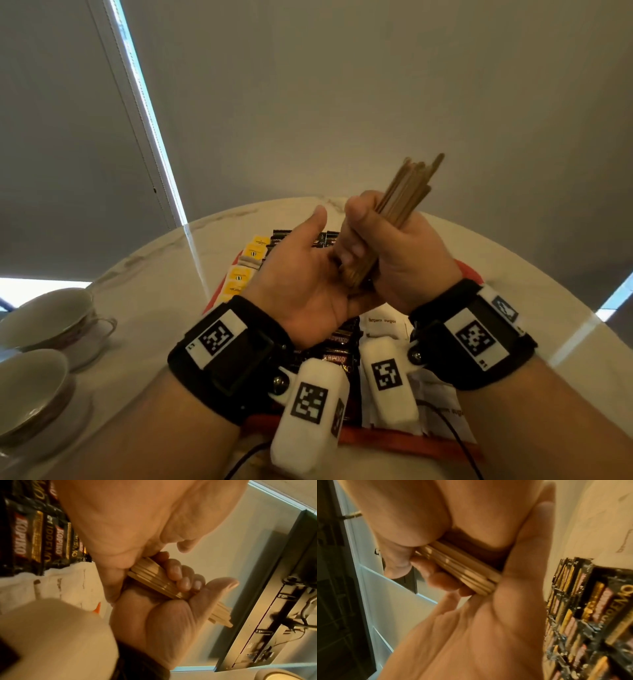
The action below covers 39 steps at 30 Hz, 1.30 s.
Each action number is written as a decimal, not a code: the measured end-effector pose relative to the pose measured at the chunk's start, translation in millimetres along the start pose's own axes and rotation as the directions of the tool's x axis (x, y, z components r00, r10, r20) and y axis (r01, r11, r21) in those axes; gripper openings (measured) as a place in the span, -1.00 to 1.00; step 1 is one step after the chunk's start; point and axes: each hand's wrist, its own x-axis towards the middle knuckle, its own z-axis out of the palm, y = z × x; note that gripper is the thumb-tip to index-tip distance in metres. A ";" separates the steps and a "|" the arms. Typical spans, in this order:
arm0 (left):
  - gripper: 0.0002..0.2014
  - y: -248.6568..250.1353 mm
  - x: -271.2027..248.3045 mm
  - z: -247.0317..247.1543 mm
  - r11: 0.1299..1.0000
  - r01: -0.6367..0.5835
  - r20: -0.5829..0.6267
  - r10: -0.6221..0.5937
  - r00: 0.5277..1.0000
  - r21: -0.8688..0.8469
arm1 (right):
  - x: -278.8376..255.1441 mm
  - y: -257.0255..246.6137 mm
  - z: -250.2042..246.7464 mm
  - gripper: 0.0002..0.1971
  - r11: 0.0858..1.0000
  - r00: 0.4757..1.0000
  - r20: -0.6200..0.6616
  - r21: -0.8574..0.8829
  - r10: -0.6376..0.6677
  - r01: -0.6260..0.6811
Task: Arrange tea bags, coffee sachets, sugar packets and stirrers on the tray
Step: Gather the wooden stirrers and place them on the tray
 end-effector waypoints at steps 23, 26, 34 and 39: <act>-0.53 47.7 -22.8 9.4 0.585 -0.685 0.112 0.720 0.685 0.434 | -4.0 -20.4 9.3 -0.45 0.840 0.859 0.031 0.193 0.511 -0.507; -0.57 35.5 -24.0 18.8 0.454 -0.614 0.130 0.727 0.674 0.646 | -3.4 -17.9 14.3 -0.48 0.814 0.840 -0.004 0.248 0.543 -0.525; -0.79 37.1 -26.7 27.1 0.191 -0.550 0.181 0.815 0.551 0.813 | -3.8 -9.6 18.3 -0.59 0.753 0.809 -0.008 0.373 0.587 -0.542; -0.30 46.7 -35.4 28.2 -0.064 -0.583 0.301 0.899 0.320 0.810 | -3.6 -12.0 20.9 -0.70 0.693 0.769 0.033 0.411 0.638 -0.592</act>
